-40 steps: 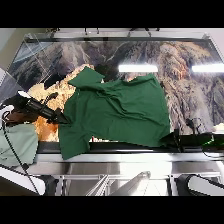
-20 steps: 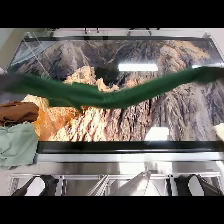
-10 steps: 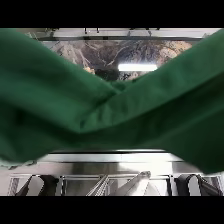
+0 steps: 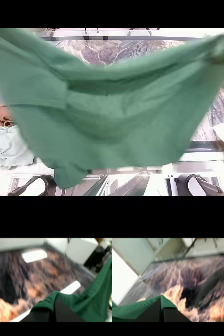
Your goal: Fold the shirts.
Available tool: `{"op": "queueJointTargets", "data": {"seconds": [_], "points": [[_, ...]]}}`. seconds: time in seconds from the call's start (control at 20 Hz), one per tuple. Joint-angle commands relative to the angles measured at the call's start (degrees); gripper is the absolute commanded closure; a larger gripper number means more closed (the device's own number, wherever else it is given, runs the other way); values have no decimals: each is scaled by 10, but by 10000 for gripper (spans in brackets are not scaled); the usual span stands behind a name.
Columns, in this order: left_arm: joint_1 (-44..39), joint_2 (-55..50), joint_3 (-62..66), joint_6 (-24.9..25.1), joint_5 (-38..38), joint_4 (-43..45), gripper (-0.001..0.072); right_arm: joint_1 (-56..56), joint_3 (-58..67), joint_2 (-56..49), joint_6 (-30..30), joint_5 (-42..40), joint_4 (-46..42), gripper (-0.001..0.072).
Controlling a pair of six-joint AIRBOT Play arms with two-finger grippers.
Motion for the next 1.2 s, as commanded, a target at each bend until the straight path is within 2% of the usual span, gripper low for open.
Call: {"op": "queueJointTargets", "data": {"seconds": [0.0, 0.2, 0.3, 0.55, 0.65, 0.85, 1.15], "points": [[-90, -120, -65, -4, 37, 187, 680, 56, -109, -84, -21, -81, -18, 697], [-77, -271, -76, -25, 42, 189, 680, 76, -130, -231, -56, -121, -17, 697], [-76, -329, -58, -25, 52, 188, 680, 80, -127, -295, -92, -146, 23, 697], [-89, -464, 104, -56, 76, 188, 680, 79, -59, -414, -202, -165, 143, 697], [-99, -502, 175, -67, 90, 188, 680, 78, -17, -450, -229, -164, 190, 697], [-107, -538, 271, -78, 125, 145, 679, 78, 70, -487, -235, -163, 210, 697], [-107, -538, 198, -58, 166, 169, 679, 78, 82, -537, -231, -161, 162, 697]]}}
